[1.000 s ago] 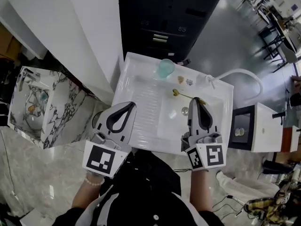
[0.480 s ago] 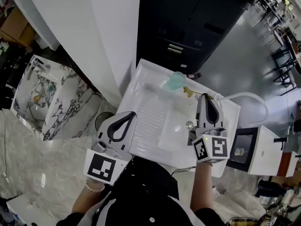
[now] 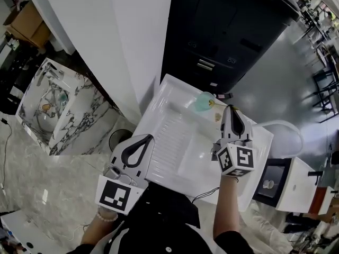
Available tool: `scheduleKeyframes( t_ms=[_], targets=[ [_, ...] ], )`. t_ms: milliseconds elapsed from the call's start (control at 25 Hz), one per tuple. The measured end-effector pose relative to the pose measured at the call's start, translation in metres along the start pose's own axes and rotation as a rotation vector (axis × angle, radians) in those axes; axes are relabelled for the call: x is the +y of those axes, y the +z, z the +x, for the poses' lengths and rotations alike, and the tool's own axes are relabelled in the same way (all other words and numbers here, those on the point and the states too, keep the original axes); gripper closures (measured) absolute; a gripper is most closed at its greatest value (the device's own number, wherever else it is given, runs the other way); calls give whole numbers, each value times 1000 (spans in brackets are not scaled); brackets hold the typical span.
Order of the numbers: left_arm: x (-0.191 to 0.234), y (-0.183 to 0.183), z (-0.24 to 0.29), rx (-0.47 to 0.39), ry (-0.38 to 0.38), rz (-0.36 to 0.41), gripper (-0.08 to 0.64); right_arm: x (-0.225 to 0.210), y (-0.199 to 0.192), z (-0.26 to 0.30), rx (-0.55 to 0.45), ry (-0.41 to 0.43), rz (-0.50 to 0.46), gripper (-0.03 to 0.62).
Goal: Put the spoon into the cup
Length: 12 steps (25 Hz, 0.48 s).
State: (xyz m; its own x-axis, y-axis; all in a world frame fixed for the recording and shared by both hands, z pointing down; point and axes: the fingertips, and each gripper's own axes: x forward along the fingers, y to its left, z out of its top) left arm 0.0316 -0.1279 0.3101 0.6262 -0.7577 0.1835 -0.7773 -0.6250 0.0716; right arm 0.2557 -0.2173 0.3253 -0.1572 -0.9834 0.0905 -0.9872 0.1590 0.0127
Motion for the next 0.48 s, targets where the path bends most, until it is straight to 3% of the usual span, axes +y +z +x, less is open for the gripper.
scheduleKeyframes(
  t_ms=[480],
  targets=[
    [-8,0,10,12,0,13,558,-3,-59,38,115,49,34,584]
  ],
)
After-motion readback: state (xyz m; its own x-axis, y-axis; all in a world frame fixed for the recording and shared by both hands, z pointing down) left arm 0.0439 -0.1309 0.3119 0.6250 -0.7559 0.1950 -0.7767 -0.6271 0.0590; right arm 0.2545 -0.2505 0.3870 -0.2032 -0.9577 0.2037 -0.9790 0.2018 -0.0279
